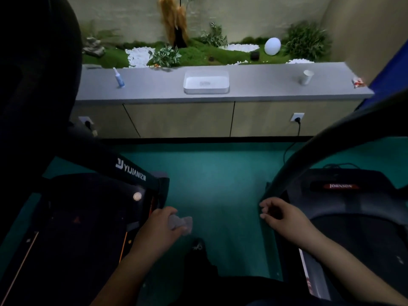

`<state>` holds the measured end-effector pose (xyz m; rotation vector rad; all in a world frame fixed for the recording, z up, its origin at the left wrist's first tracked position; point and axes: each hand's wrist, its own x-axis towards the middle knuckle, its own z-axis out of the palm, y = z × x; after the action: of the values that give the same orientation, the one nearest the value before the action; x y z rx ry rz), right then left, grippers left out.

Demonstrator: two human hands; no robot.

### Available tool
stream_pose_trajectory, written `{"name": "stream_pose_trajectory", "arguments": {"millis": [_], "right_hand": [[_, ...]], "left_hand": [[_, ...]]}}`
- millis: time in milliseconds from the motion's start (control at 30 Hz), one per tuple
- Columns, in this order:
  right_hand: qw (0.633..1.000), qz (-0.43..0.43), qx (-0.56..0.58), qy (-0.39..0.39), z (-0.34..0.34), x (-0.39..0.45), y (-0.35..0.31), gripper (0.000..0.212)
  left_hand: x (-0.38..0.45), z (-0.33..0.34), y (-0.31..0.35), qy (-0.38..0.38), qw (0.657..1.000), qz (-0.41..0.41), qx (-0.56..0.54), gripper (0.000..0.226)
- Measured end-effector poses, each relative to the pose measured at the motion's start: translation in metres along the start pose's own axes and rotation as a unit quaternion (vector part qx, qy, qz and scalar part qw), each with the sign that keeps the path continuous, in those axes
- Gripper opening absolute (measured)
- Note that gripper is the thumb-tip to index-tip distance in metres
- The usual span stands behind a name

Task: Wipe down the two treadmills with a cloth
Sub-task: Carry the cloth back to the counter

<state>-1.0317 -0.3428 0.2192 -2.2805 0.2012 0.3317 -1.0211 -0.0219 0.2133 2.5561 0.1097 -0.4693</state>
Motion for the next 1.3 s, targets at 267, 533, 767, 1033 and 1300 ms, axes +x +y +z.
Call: {"name": "stream_pose_trajectory", "arguments": {"millis": [267, 533, 767, 1033, 1300], "right_hand": [[0.999, 0.000, 0.001, 0.039, -0.015, 0.148, -0.073, 0.032], [0.999, 0.026, 0.022, 0.042, -0.034, 0.264, -0.099, 0.030], [0.999, 0.043, 0.020, 0.023, -0.065, 0.399, -0.095, 0.030], [1.000, 0.007, -0.001, -0.005, -0.134, 0.548, -0.126, 0.022], [1.000, 0.010, 0.013, -0.022, -0.149, 0.659, -0.154, 0.021]], "left_hand": [[0.170, -0.067, 0.013, 0.005, 0.998, 0.057, 0.008, 0.050], [0.302, -0.105, 0.047, 0.013, 0.997, 0.077, 0.019, 0.053], [0.417, -0.110, 0.075, -0.007, 0.999, 0.040, 0.022, 0.054], [0.544, -0.160, 0.136, 0.031, 0.999, -0.001, -0.008, 0.052], [0.643, -0.190, 0.154, 0.038, 0.998, -0.018, -0.037, 0.046]]}}
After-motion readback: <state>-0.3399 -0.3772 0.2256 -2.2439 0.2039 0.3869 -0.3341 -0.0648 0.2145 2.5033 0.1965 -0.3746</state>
